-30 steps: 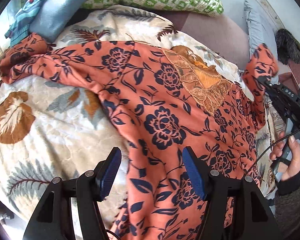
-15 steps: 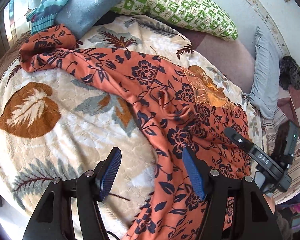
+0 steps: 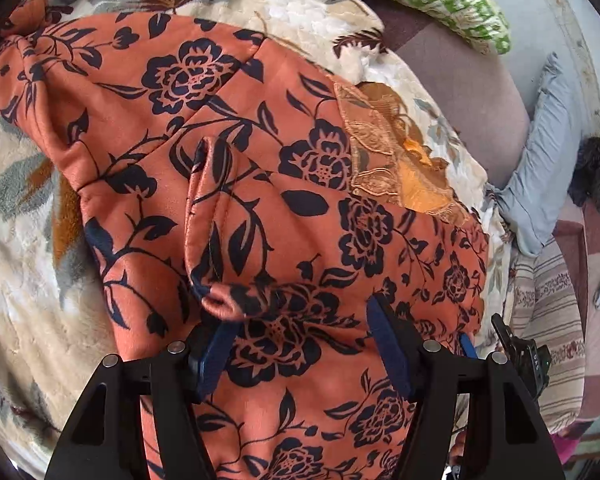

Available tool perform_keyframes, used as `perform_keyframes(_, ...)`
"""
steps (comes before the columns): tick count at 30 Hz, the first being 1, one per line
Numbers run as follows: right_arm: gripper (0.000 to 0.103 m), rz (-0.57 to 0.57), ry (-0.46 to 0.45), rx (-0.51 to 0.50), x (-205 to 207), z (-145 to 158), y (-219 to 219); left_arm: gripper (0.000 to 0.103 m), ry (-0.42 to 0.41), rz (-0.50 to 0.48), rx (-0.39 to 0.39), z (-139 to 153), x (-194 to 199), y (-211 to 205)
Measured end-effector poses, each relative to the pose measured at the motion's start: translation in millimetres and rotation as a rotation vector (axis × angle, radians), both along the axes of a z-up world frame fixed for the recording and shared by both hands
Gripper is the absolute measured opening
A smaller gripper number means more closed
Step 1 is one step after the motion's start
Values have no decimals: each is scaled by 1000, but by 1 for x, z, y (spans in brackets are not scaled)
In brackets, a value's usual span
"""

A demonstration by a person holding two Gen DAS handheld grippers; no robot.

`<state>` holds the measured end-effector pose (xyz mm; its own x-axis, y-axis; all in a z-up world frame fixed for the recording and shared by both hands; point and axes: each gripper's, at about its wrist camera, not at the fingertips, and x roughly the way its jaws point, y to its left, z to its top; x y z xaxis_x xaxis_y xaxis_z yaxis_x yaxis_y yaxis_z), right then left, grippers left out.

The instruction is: Fold small clothes

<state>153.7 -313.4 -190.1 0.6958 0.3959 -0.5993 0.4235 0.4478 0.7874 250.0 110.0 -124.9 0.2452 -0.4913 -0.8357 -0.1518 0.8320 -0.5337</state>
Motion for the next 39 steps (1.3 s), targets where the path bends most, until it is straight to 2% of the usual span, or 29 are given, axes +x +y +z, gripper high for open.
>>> perform_keyframes(1,69,-15,8,20,6,-6,0,62,32,17,7,-8,8,-1)
perform_keyframes(2,67,-31,19,35,9,-11,0,46,52,36,21,-14,15,-3)
perform_keyframes(3,55,-41,31,45,15,-14,-1,17,56,45,39,-17,21,-6)
perform_keyframes(4,18,-36,32,49,21,-13,-4,16,57,42,47,-15,29,-8)
perform_keyframes(5,3,-24,4,42,25,-6,-8,16,39,51,30,-9,36,-8)
perform_keyframes(7,5,-34,-119,-25,21,24,-19,16,-66,73,2,18,39,-7)
perform_keyframes(9,5,-25,-160,-73,16,38,-26,18,-149,47,18,33,35,-12)
perform_keyframes(11,5,16,-92,-85,13,24,-25,18,-145,4,59,26,27,-20)
perform_keyframes(14,10,83,66,-99,3,-17,-18,18,-79,-47,173,-7,14,-24)
perform_keyframes(15,6,80,56,-72,-4,-25,-18,18,-60,-62,189,-16,9,-22)
perform_keyframes(17,7,73,32,-59,-18,-21,-20,19,-73,-80,168,-14,0,-17)
perform_keyframes(20,27,137,19,-88,-31,3,-22,23,-134,-118,112,12,-11,0)
perform_keyframes(21,33,155,-1,-108,-36,15,-23,27,-162,-128,85,24,-16,8)
perform_keyframes(22,34,163,-33,-138,-41,28,-26,30,-194,-125,63,34,-20,17)
perform_keyframes(23,35,161,-64,-178,-43,42,-29,42,-224,-107,56,45,-23,27)
perform_keyframes(24,44,149,-89,-221,-43,54,-33,62,-249,-73,63,52,-22,35)
perform_keyframes(25,58,133,-105,-262,-40,63,-37,70,-262,-40,83,55,-21,42)
perform_keyframes(26,63,113,-107,-296,-33,69,-41,75,-263,-20,103,55,-15,46)
perform_keyframes(27,64,102,-102,-313,-23,71,-45,75,-250,-24,111,52,-6,45)
perform_keyframes(31,64,98,-30,-351,30,57,-51,73,-89,-47,112,10,28,25)
perform_keyframes(34,64,98,16,-383,63,38,-48,71,-51,-49,135,-11,41,7)
perform_keyframes(35,64,112,36,-381,74,30,-46,66,-69,-49,157,-10,42,1)
perform_keyframes(36,62,124,64,-382,84,22,-44,46,-89,-60,175,-9,45,-5)
perform_keyframes(37,51,151,82,-374,93,16,-41,33,-103,-84,181,-7,47,-12)
perform_keyframes(38,32,188,71,-372,101,16,-38,20,-116,-99,193,-5,49,-17)
perform_keyframes(39,8,203,31,-392,105,23,-35,20,-147,-100,207,1,48,-20)
